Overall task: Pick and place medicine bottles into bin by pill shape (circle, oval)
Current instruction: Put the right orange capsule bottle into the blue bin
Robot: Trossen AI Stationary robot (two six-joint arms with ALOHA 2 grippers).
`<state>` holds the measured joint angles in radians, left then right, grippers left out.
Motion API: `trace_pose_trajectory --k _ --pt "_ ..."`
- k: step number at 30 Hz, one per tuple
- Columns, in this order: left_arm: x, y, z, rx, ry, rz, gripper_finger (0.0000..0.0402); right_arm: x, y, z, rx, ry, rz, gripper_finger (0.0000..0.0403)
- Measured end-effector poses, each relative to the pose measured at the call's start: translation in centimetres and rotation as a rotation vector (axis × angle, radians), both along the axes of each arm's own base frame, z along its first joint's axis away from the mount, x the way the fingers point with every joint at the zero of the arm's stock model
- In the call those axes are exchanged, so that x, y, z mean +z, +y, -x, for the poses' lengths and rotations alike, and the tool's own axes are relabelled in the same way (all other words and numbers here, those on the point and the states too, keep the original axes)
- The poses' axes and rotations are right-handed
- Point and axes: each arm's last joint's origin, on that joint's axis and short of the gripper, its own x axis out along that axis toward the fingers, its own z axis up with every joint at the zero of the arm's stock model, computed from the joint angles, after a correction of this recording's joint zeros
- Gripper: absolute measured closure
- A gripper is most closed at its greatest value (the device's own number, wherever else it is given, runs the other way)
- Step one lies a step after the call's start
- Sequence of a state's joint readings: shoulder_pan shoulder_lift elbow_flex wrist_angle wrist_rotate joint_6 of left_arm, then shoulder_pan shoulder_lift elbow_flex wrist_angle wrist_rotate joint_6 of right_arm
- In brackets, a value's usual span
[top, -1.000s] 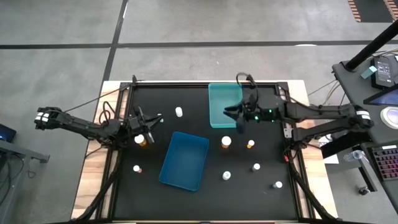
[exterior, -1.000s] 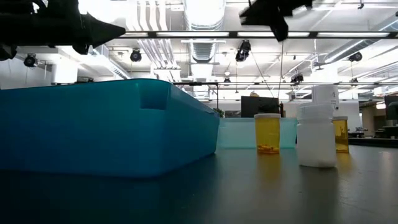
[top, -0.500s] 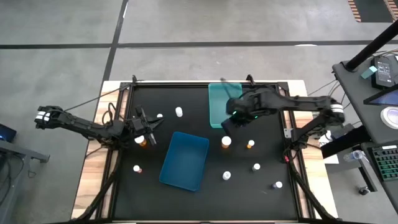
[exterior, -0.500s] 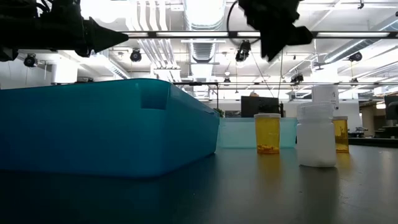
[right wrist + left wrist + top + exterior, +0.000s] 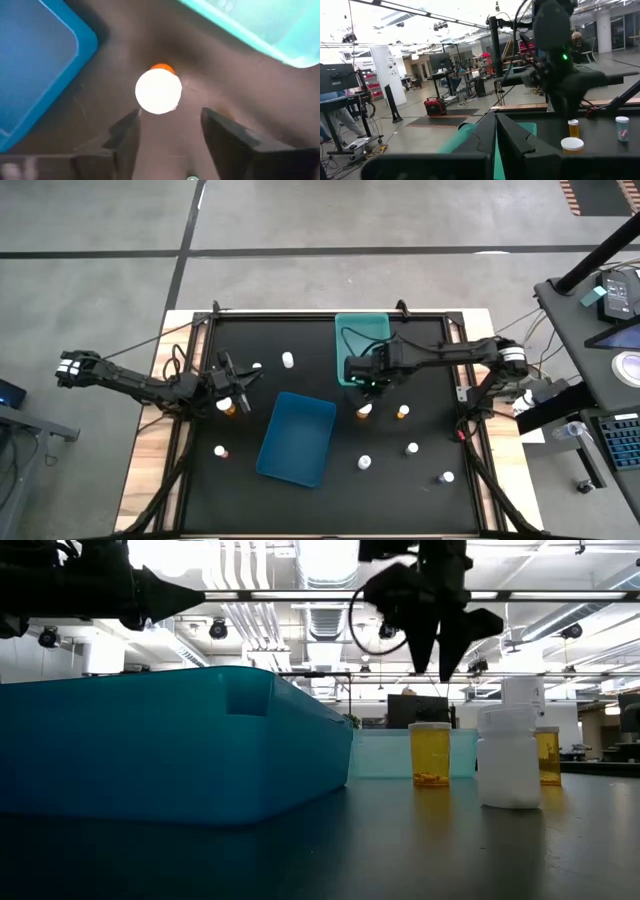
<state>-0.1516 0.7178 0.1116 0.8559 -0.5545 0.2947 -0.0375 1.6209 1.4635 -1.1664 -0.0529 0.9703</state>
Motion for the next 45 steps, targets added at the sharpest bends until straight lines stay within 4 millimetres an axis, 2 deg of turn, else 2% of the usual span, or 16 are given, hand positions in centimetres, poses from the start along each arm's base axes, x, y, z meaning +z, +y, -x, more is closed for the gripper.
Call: trace_pose_trajectory --k 5,10,15,20,24,30,41,45 --pt "0.1 0.0 0.0 0.000 -0.008 0.001 0.0402 -1.6 0.4 -0.8 0.013 0.048 -0.001 0.0135" --pt "0.2 0.0 0.1 0.000 -0.009 0.001 0.0402 -3.1 0.6 -1.7 0.020 0.070 -0.002 0.0090" --pt "0.1 0.0 0.0 0.000 -0.008 0.001 0.0402 -4.2 0.6 -2.2 0.020 0.095 0.002 0.0067" --pt "0.1 0.0 0.0 0.000 -0.007 0.001 0.0402 -5.0 0.5 -2.5 0.017 0.111 0.045 0.0062" --pt "0.1 0.0 0.0 0.000 -0.007 0.001 0.0402 -5.9 0.5 -2.8 0.030 0.138 0.050 0.0067" --pt "0.1 0.0 0.0 0.000 -0.006 0.000 0.0402 -6.3 0.9 -2.9 0.042 0.144 0.051 0.0084" --pt "0.1 0.0 0.0 0.000 -0.006 0.001 0.0402 -6.4 1.2 -3.1 0.061 0.119 0.054 0.0180" --pt "0.1 0.0 0.1 0.000 -0.007 0.001 0.0402 -6.4 1.4 -3.2 0.067 0.113 0.056 0.0202"
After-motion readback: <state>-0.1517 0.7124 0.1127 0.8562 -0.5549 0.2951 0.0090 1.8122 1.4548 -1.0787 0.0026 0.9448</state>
